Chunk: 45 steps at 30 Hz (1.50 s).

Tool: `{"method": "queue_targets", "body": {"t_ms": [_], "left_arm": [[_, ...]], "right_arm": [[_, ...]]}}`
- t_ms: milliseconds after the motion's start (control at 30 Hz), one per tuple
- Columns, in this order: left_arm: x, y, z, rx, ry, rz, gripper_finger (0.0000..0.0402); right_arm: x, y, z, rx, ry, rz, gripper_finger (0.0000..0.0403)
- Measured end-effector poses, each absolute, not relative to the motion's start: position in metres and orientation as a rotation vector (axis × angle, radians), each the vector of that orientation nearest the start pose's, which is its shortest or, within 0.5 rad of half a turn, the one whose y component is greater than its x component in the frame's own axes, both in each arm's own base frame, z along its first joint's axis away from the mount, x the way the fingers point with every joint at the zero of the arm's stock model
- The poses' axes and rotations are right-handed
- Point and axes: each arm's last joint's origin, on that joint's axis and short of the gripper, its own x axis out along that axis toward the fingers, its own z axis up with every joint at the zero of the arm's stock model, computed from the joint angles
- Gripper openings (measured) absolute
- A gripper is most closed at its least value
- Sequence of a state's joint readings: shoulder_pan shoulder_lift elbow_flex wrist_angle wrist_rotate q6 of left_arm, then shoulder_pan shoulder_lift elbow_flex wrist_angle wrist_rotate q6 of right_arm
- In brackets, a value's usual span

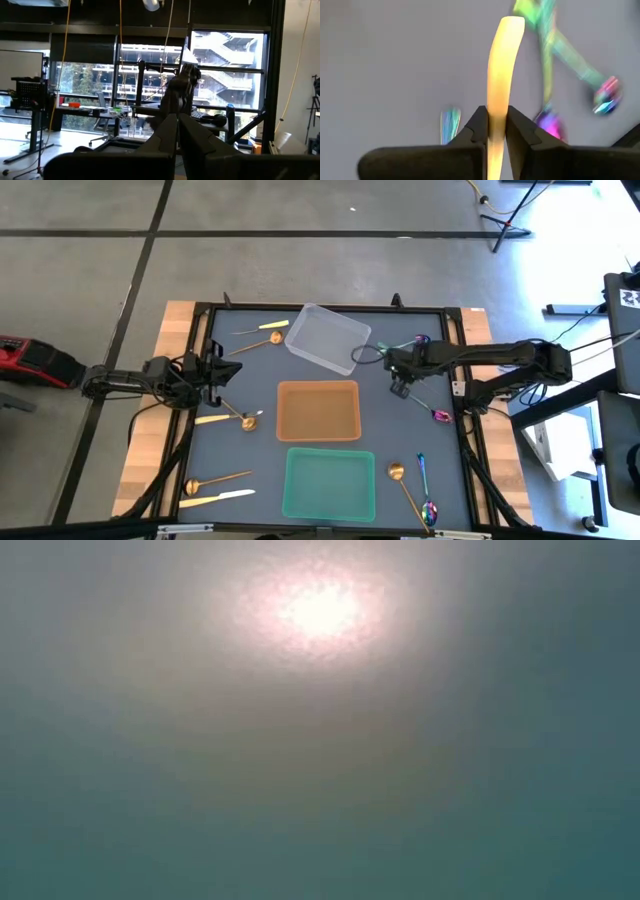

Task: Sort silverware by color (type)
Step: Put the yellow knife into the transparent bin

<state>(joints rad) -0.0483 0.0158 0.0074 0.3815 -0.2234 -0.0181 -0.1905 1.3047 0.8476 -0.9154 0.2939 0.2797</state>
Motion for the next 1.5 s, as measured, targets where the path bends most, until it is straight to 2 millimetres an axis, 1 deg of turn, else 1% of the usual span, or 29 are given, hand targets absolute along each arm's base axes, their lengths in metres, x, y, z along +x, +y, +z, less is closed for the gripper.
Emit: {"method": "queue_targets", "body": {"t_ms": [133, 267, 367, 467, 567, 667, 800, 967, 1067, 1133, 1333, 1500], "left_arm": [[0.091, 0.002, 0.2, -0.069, -0.369, 0.176, 0.0011], [0.091, 0.003, 0.2, -0.071, -0.366, 0.193, 0.0011], [0.091, 0.003, 0.2, -0.066, -0.362, 0.194, 0.0011], [0.092, 0.003, 0.199, -0.062, -0.349, 0.194, 0.0011], [0.092, 0.003, 0.198, -0.06, -0.346, 0.195, 0.0011], [0.092, 0.003, 0.197, -0.058, -0.334, 0.195, 0.0011], [0.092, 0.003, 0.197, -0.057, -0.328, 0.195, 0.0011], [0.093, 0.003, 0.196, -0.058, -0.322, 0.194, 0.0011], [0.093, 0.003, 0.196, -0.052, -0.319, 0.195, 0.0011], [0.093, 0.003, 0.196, -0.045, -0.317, 0.196, 0.0011], [0.093, 0.003, 0.195, -0.044, -0.313, 0.197, 0.0011], [0.093, 0.003, 0.195, -0.044, -0.313, 0.199, 0.0011]], "right_arm": [[0.23, -0.055, 0.247, 0.068, 1.128, -0.604, 0.0014], [0.254, -0.06, 0.276, -0.01, 0.867, -0.582, 0.0019], [0.271, -0.063, 0.289, -0.023, 0.68, -0.547, 0.0021], [0.287, -0.065, 0.294, -0.057, 0.553, -0.509, 0.0018], [0.302, -0.07, 0.293, -0.089, 0.463, -0.503, 0.0017], [0.314, -0.08, 0.285, -0.095, 0.422, -0.495, 0.0019], [0.323, -0.097, 0.27, -0.066, 0.436, -0.523, 0.002], [0.327, -0.115, 0.249, -0.022, 0.501, -0.571, 0.0024], [0.329, -0.123, 0.239, -0.001, 0.521, -0.566, 0.003], [0.33, -0.127, 0.233, 0.013, 0.535, -0.559, 0.0035], [0.336, -0.129, 0.218, 0.039, 0.572, -0.55, 0.0054], [0.341, -0.13, 0.208, 0.04, 0.588, -0.548, 0.0097]]}}
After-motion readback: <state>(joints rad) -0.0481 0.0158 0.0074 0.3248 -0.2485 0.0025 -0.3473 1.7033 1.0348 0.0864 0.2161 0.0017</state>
